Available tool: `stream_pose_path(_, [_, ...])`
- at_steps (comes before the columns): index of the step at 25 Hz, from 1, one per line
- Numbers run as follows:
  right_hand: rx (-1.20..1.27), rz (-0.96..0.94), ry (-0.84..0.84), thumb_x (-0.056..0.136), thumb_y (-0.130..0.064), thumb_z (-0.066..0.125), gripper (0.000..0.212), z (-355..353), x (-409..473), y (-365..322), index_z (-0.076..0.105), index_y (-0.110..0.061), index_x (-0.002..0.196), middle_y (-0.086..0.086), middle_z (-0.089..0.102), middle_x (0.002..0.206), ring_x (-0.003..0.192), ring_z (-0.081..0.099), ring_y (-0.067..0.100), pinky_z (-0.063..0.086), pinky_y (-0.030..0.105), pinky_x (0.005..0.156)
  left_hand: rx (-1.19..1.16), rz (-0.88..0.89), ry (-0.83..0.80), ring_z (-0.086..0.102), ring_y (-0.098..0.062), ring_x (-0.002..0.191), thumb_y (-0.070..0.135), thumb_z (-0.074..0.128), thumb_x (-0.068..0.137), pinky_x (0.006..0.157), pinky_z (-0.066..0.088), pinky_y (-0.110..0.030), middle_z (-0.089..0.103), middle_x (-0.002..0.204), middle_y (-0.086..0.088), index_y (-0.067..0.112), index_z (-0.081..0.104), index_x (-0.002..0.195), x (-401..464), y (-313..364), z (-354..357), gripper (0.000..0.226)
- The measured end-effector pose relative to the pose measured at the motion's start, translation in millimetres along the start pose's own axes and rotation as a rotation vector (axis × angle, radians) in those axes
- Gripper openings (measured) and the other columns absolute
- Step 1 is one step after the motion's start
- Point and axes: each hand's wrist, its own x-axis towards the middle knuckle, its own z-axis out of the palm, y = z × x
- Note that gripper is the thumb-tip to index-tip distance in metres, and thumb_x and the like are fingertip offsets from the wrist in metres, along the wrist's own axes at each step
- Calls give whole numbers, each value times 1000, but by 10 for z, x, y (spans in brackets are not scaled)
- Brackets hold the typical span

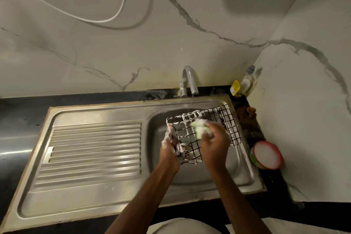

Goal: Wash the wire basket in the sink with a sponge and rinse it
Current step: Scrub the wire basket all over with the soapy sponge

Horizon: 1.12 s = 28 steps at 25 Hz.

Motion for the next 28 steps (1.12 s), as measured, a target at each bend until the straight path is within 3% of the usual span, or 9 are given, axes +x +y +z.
stream_pose_path(3, [-73, 89, 85, 81, 9, 64, 30, -25, 76, 48, 69, 2, 110, 14, 69, 106, 94, 68, 24, 53, 17, 72, 50, 8, 56, 46, -12, 47, 60, 61, 95, 46, 42, -22, 47, 71, -1, 29, 66, 129, 41, -32, -53, 46])
stream_pose_path(6, [-32, -111, -87, 81, 9, 62, 30, 27, -240, -164, 70, 1, 109, 9, 67, 105, 95, 64, 17, 55, 19, 79, 54, 40, 44, 45, -17, 58, 77, 78, 67, 52, 37, -29, 49, 77, -7, 34, 70, 128, -1, -48, -23, 75])
stream_pose_path(9, [-48, 34, -46, 81, 10, 64, 29, -122, -16, 105, 70, 0, 108, 12, 69, 104, 92, 68, 23, 57, 20, 71, 50, 24, 52, 44, -13, 51, 65, 65, 90, 52, 36, -26, 52, 61, 1, 35, 71, 118, 22, -43, 7, 41])
stream_pose_path(12, [-144, 124, 29, 80, 7, 65, 29, -134, 6, 147, 69, -1, 108, 12, 69, 104, 92, 67, 24, 60, 34, 73, 57, 5, 78, 41, -12, 50, 60, 60, 96, 48, 36, -26, 46, 60, 2, 29, 70, 117, 43, -64, 11, 39])
stream_pose_path(16, [-53, -115, -143, 79, 5, 57, 28, -106, -257, -48, 72, -2, 103, 7, 68, 97, 87, 65, 17, 58, 27, 73, -11, 1, 53, 40, -15, 52, 80, 82, 52, 49, 32, -26, 44, 68, -1, 28, 75, 117, 91, -80, -7, 84])
stream_pose_path(19, [-198, 107, -2, 80, 9, 65, 25, -201, 61, 218, 71, 0, 102, 12, 71, 98, 87, 69, 26, 61, 38, 69, -24, -20, 75, 38, -8, 40, 62, 74, 82, 39, 29, -19, 41, 60, 4, 34, 73, 122, 61, 0, 10, 49])
stream_pose_path(21, [-201, 109, 20, 78, 10, 66, 25, -152, 11, 133, 71, 1, 100, 12, 70, 96, 85, 68, 24, 59, 30, 73, -35, -17, 91, 37, -6, 37, 55, 64, 95, 36, 30, -16, 43, 53, 7, 36, 73, 115, 50, 66, 26, 28])
stream_pose_path(25, [-94, -165, -166, 79, 6, 58, 27, -78, -298, -99, 74, 2, 100, 9, 68, 95, 84, 63, 16, 53, 18, 73, -53, 4, 83, 36, -6, 34, 57, 58, 99, 35, 24, -15, 43, 53, 8, 36, 77, 102, 17, 115, 35, 29])
stream_pose_path(28, [-194, 53, -21, 76, 11, 64, 24, -158, 14, 188, 72, 1, 97, 12, 69, 93, 82, 68, 27, 56, 28, 65, -69, -2, 73, 30, -6, 32, 56, 60, 99, 35, 23, -15, 32, 45, 7, 31, 77, 71, -35, 154, 44, 41])
